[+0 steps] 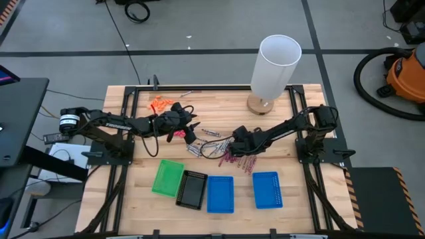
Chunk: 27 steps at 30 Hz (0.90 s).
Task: Sort crayons
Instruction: Put the pink crayon into the right blue bin
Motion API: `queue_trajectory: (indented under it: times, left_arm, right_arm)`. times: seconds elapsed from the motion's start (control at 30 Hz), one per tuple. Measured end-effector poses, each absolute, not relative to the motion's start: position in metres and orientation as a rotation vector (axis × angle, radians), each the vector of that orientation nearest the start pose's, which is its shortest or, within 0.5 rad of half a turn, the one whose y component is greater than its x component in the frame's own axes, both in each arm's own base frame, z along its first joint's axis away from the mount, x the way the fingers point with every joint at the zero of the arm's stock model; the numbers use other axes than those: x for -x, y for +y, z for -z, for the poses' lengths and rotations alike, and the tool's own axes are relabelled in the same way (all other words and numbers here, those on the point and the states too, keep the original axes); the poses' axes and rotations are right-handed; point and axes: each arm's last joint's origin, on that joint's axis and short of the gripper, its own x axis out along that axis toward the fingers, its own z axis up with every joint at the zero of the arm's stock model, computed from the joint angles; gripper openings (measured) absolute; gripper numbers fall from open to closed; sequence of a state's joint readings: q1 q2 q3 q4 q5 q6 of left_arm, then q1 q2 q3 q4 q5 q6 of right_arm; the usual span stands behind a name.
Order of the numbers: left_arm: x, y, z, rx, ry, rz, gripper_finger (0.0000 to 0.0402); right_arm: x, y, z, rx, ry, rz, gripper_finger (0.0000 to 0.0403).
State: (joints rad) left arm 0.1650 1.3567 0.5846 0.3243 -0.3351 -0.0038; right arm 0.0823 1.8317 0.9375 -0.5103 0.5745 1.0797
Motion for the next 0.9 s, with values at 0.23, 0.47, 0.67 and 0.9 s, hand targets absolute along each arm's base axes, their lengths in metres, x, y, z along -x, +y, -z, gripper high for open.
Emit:
queue_trajectory:
  times: [0.23,0.47,0.67,0.9]
  left_arm:
    - [-0.262,0.053,-0.192,-0.052,0.455,-0.488,0.0181]
    - [-0.262,0.053,-0.192,-0.060,0.457,-0.487,0.0181]
    - [-0.262,0.053,-0.192,-0.081,0.465,-0.482,0.0181]
    - [-0.261,0.053,-0.191,-0.086,0.480,-0.480,0.0181]
  right_arm:
    - [-0.305,0.008,-0.114,-0.458,0.943,1.022,0.0085]
    - [-0.306,0.009,-0.114,-0.468,0.943,1.015,0.0053]
    - [-0.307,0.009,-0.114,-0.451,0.941,0.999,0.0036]
    - [-0.306,0.008,-0.125,-0.441,0.927,0.958,0.0036]
